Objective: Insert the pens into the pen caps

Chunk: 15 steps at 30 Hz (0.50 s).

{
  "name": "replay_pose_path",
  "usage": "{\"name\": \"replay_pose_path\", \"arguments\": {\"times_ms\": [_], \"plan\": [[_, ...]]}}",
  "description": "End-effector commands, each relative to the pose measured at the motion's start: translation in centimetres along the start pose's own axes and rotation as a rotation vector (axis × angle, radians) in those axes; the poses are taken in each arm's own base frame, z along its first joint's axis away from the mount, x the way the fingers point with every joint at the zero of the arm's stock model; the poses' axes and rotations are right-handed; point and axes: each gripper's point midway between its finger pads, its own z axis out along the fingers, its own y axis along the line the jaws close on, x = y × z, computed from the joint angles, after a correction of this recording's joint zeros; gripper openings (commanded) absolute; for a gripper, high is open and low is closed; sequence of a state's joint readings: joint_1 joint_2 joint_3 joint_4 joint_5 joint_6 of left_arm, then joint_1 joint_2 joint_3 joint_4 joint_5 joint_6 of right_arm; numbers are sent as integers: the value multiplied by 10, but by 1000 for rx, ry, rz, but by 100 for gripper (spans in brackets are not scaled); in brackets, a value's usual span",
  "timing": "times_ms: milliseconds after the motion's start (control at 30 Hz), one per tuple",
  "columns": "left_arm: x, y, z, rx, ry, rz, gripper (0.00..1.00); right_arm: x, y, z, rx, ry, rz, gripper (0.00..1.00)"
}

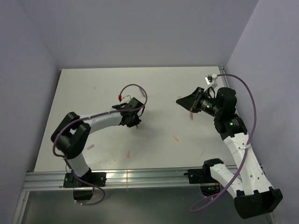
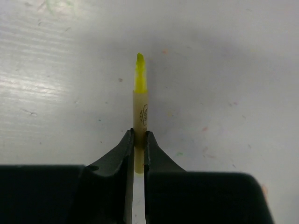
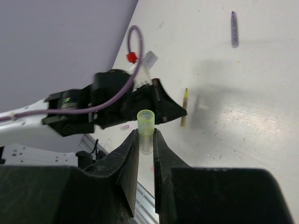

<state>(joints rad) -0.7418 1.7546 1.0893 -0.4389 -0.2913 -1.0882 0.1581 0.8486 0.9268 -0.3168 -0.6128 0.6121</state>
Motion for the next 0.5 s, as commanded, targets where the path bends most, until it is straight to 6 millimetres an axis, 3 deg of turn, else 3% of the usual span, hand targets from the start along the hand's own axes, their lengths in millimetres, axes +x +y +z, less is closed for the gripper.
{"name": "replay_pose_path", "arguments": {"times_ms": [0,33,67,100,267,300,400,433,467], "plan": [[-38,-58,-59,359,-130,122,0,-19,0,-1,25,-69,-52,0],[-31,-51,-64,394,-130,158,0,-20,0,-1,27,-73,-54,0],[-34,-58,-79,465,-153,166,0,-21,1,-1,23,-79,-58,0],[-43,-75,-116,614,-190,169,0,-23,0,0,26,-88,-54,0],[-44,-89,-203,922,-232,377,0,-28,2,6,-4,-117,-33,0],[-39,-95,-241,1075,-237,464,0,-32,13,6,-58,-133,-37,0],[-36,-92,-281,1205,-248,551,0,-33,18,9,-89,-148,-11,0],[-26,-92,-298,1289,-210,616,0,-38,18,11,-75,-176,-15,0],[-23,-92,-303,1322,-192,644,0,-38,30,13,-91,-177,-29,0]]}}
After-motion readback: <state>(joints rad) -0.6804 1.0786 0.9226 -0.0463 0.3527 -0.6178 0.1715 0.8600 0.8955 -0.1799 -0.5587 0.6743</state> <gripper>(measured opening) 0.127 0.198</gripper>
